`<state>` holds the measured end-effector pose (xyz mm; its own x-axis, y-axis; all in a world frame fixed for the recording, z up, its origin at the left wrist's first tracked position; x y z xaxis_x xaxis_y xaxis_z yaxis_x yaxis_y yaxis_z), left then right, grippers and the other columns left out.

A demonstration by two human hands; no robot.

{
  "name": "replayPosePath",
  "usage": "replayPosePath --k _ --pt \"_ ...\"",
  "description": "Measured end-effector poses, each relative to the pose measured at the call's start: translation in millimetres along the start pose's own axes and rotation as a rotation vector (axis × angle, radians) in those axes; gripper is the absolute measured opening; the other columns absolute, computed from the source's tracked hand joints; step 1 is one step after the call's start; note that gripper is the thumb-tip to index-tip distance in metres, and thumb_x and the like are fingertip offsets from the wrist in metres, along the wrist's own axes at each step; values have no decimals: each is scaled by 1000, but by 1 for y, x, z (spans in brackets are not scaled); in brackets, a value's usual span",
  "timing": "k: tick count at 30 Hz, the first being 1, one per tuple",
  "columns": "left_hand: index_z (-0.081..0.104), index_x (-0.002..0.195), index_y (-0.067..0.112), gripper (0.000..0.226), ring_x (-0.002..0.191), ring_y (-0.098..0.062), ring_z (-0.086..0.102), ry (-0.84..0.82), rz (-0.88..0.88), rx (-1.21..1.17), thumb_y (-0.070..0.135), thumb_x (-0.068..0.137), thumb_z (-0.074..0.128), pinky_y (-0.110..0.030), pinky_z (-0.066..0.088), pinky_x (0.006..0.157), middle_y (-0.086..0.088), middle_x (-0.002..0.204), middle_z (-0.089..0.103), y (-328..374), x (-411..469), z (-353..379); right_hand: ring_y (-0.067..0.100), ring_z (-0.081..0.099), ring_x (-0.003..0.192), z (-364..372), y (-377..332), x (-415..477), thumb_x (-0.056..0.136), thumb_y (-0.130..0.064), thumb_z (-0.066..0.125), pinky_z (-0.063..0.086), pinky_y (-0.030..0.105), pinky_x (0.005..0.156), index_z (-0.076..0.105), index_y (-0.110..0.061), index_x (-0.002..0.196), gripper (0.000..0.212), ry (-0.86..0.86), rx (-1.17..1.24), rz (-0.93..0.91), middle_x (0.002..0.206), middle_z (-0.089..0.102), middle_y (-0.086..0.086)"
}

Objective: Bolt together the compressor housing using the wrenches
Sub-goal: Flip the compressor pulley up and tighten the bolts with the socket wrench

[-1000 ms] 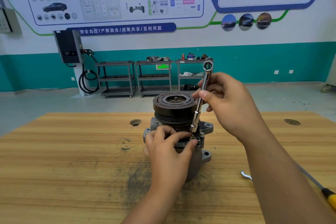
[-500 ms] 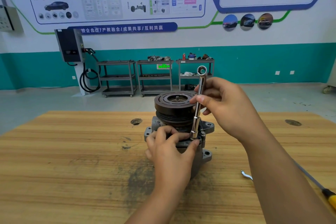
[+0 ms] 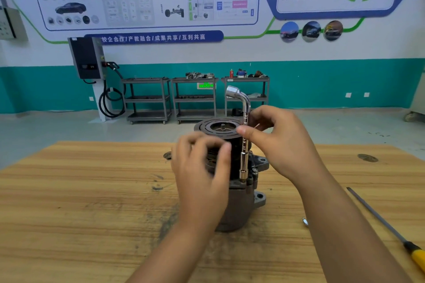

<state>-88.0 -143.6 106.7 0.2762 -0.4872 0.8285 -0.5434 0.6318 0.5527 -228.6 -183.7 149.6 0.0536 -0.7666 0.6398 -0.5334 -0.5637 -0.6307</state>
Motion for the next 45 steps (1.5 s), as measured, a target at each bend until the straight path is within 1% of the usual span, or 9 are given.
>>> replayPosePath --k 3,10,16,23,26,30,35,40,45 --pt "58 88 35 7 87 6 57 -155 -51 -186 32 85 63 -7 42 74 15 90 61 11 34 8 2 56 77 4 1 0 81 -30 68 41 7 62 61 -20 84 13 -3 17 9 79 61 -8" --pt "61 74 29 18 67 3 63 -267 -226 -341 20 76 76 -10 49 59 17 65 65 10 49 38 -1 57 79 4 3 2 81 -15 65 44 12 60 65 -19 93 12 0 8 9 81 64 -9" --pt "68 89 28 11 89 -5 63 -364 -173 -293 19 87 63 -28 53 82 6 93 68 11 50 38 -1 60 97 6 11 1 86 -16 64 46 27 86 70 -32 92 18 -227 180 66 97 70 -13" --pt "66 88 30 8 95 -5 62 -375 -240 -303 28 81 70 -37 53 86 10 94 67 6 46 36 6 56 100 6 13 3 79 -26 70 43 28 79 68 -22 92 13 -104 50 49 99 65 -8" --pt "64 84 28 10 94 -4 59 -318 -211 -258 27 79 72 -31 51 83 7 94 64 5 46 36 4 56 97 8 12 2 75 -28 69 40 22 72 68 -23 91 16 -97 67 35 97 64 -9" --pt "69 91 25 7 97 5 53 -323 -180 -211 23 84 67 -12 43 85 14 101 58 7 47 37 5 59 101 11 16 1 83 -19 67 46 30 86 68 -27 94 14 -221 171 63 100 66 -9" --pt "70 107 20 22 108 -7 54 -348 -172 -165 27 89 61 -37 43 98 8 111 59 9 44 39 2 57 98 8 20 3 84 -22 67 40 20 76 68 -24 95 12 -186 86 52 100 66 -11" --pt "71 97 17 17 98 -3 56 -311 -178 -184 27 83 68 -22 46 87 7 102 61 10 42 37 3 57 97 10 21 2 72 -31 68 44 28 78 67 -22 92 22 -87 90 78 95 66 -11" --pt "71 107 15 22 105 -2 52 -328 -210 -199 23 89 61 -17 43 90 9 109 57 8 43 40 9 60 105 13 20 0 88 -18 63 49 35 91 66 -28 105 20 -272 177 91 107 66 -8"
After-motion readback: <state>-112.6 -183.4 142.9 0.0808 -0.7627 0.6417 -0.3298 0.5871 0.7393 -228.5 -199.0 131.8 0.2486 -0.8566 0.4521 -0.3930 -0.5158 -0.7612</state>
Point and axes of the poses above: each hand's wrist, its own x-axis towards the middle knuckle, its own z-axis out of the palm, y = z × x, the point moved 7 cm from there along x, towards the middle knuckle
